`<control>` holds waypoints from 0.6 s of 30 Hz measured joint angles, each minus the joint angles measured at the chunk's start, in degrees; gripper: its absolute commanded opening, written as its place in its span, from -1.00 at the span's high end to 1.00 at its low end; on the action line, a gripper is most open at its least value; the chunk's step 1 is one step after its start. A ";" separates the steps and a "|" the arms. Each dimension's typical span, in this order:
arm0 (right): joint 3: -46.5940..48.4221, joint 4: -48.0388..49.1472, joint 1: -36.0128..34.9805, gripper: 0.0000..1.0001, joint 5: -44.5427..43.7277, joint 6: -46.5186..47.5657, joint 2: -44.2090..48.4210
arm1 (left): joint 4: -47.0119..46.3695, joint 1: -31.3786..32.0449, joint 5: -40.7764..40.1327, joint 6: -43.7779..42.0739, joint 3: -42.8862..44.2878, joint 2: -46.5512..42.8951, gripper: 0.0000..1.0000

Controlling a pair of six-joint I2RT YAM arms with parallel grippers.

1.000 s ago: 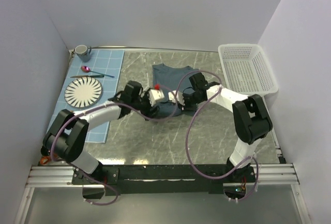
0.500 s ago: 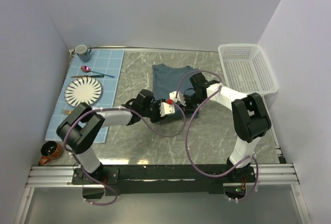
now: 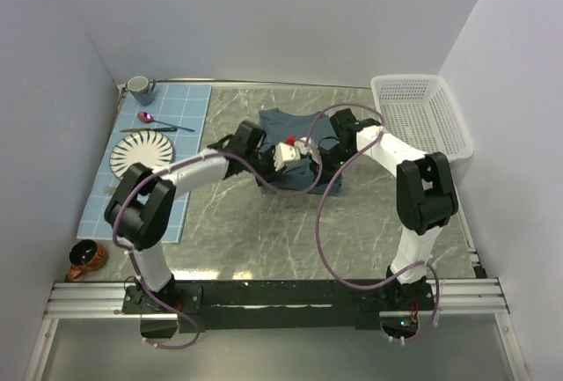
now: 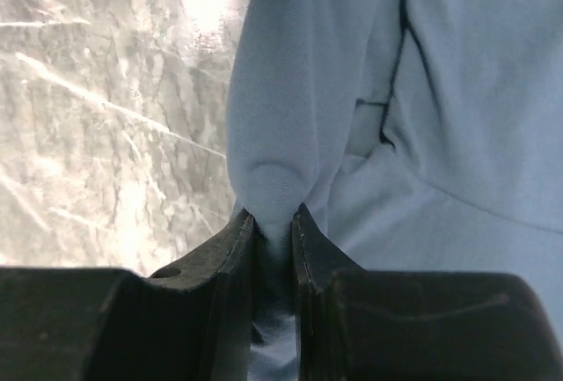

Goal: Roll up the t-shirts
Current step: Roll the T-shirt to the center of the board.

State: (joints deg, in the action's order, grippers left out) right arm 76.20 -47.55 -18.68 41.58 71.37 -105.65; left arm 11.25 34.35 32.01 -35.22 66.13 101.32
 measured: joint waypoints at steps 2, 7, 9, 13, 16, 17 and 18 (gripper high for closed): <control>2.78 -3.74 0.44 0.82 1.18 -0.28 -1.29 | 5.84 -1.20 2.80 0.76 5.84 2.62 0.85; 4.52 -11.72 0.72 0.78 5.38 -0.76 -3.74 | 20.26 -3.32 10.19 1.20 16.09 9.20 0.90; 4.50 -14.34 0.72 0.78 6.69 -0.44 -5.11 | 25.16 -3.58 12.79 0.98 17.79 11.15 0.90; 4.35 -17.33 0.70 0.77 9.49 -0.37 -7.89 | 31.15 -3.96 16.00 0.92 18.97 13.31 0.91; 4.28 -17.46 0.72 0.76 11.02 -0.98 -8.61 | 32.85 -4.44 17.29 0.96 18.53 13.27 0.95; 4.37 -17.66 0.72 0.76 11.23 -1.09 -8.66 | 32.89 -4.61 17.79 1.01 18.01 13.03 0.95; 4.61 -17.99 0.72 0.75 11.69 -1.16 -8.85 | 32.87 -4.74 18.10 1.22 17.49 12.83 0.95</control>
State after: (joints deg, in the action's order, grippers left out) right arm 80.82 -65.54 -17.96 53.28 70.22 -114.50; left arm 44.12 29.61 50.11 -34.00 83.61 114.15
